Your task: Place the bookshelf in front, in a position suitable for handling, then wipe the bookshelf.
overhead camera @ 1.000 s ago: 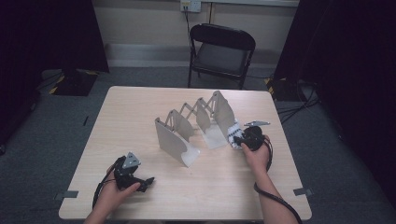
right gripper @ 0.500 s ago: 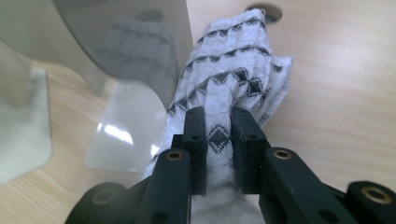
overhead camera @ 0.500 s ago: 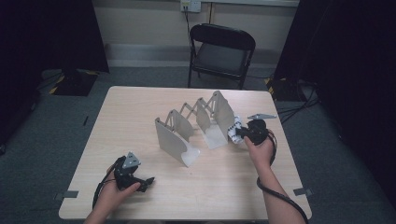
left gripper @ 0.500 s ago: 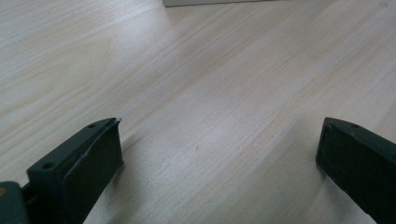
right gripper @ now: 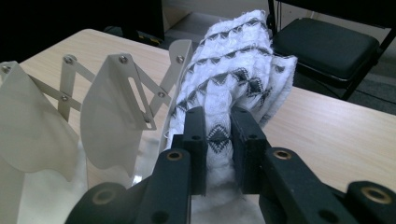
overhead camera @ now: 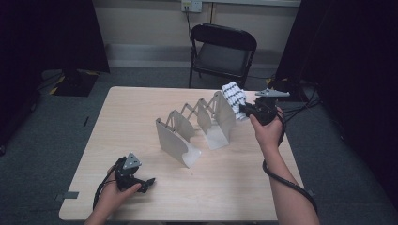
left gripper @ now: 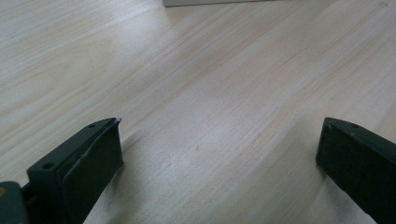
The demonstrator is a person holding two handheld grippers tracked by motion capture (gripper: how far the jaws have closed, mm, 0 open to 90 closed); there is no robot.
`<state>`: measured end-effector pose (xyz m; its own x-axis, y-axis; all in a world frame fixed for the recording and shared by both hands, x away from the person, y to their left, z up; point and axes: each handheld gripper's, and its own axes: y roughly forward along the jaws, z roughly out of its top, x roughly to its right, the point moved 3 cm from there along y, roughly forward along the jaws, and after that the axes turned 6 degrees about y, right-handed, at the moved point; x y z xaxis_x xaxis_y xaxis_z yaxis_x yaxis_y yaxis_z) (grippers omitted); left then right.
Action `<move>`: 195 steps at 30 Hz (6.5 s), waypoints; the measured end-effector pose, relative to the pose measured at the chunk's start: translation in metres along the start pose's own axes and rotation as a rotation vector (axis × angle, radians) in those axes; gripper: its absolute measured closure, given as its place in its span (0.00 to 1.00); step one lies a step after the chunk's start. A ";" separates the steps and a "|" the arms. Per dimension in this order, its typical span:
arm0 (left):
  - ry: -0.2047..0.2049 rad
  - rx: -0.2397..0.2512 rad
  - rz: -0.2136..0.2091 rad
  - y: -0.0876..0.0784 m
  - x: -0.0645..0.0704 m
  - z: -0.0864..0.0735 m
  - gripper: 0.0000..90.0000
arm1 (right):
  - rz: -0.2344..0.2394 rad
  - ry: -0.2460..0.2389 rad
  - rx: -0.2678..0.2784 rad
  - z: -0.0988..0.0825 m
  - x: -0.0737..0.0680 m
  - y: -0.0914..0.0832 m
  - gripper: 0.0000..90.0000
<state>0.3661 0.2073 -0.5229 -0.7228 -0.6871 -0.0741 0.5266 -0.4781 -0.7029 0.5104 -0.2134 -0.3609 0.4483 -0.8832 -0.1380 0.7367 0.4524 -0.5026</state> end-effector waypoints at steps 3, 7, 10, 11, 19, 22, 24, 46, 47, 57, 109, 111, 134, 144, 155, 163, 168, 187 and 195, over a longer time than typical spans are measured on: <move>0.000 0.000 0.000 0.000 0.000 0.000 0.00 | 0.014 -0.004 0.017 0.001 -0.001 -0.001 0.86; 0.000 0.000 0.000 0.000 0.000 0.000 0.00 | 0.019 -0.020 -0.005 -0.003 0.002 0.004 0.86; -0.002 0.002 0.000 0.000 0.000 0.000 0.00 | 0.030 -0.014 -0.017 -0.011 0.004 0.012 0.86; -0.004 0.003 0.000 0.000 0.000 0.000 0.00 | 0.032 -0.019 -0.034 -0.018 0.006 0.017 0.86; 0.000 0.000 0.000 0.000 0.000 0.000 0.00 | 0.051 -0.003 -0.092 -0.054 0.012 0.035 0.86; 0.002 -0.001 0.000 0.000 0.000 0.000 0.00 | 0.062 0.013 -0.119 -0.073 0.013 0.044 0.86; -0.004 0.003 0.000 0.000 0.000 0.000 0.00 | 0.061 0.011 -0.144 -0.085 0.013 0.050 0.86; -0.009 0.007 0.000 0.001 0.001 0.000 0.00 | -0.163 0.045 -0.158 -0.104 0.044 0.047 0.55; -0.005 0.004 0.000 0.000 0.000 0.000 0.00 | -0.154 0.062 -0.151 -0.104 0.044 0.049 0.54; -0.004 0.003 0.000 0.000 0.000 0.000 0.00 | -0.069 0.046 -0.199 -0.123 0.034 0.079 0.81; 0.000 0.000 0.000 0.000 0.000 0.000 0.00 | 0.047 0.035 -0.168 -0.127 0.018 0.071 0.88; -0.001 0.001 0.000 0.000 0.000 0.000 0.00 | 0.044 0.042 -0.169 -0.124 0.018 0.068 0.88; -0.001 0.001 -0.002 0.000 0.000 0.000 0.00 | 0.035 -0.069 -0.034 -0.004 -0.002 0.016 0.88; -0.001 0.000 -0.001 0.000 0.000 0.000 0.00 | 0.049 -0.047 -0.101 -0.046 0.005 0.038 0.87; -0.001 0.001 -0.001 0.000 0.000 0.000 0.00 | 0.038 0.019 -0.184 -0.114 0.010 0.065 0.86; 0.003 -0.002 -0.002 0.000 0.000 0.000 0.00 | 0.034 0.029 -0.189 -0.130 0.011 0.062 0.86; -0.004 0.003 0.000 0.000 0.000 0.000 0.00 | 0.036 0.010 -0.199 -0.136 0.009 0.052 0.86; 0.000 0.000 -0.001 0.000 0.000 0.000 0.00 | 0.097 -0.006 -0.212 -0.167 -0.004 0.004 0.85; -0.001 0.000 -0.001 0.000 0.000 0.000 0.00 | 0.107 -0.006 -0.215 -0.179 -0.012 -0.016 0.74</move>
<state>0.3662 0.2072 -0.5230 -0.7230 -0.6870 -0.0727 0.5259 -0.4791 -0.7027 0.4029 -0.2323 -0.5043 0.5211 -0.8308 -0.1954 0.5604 0.5057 -0.6559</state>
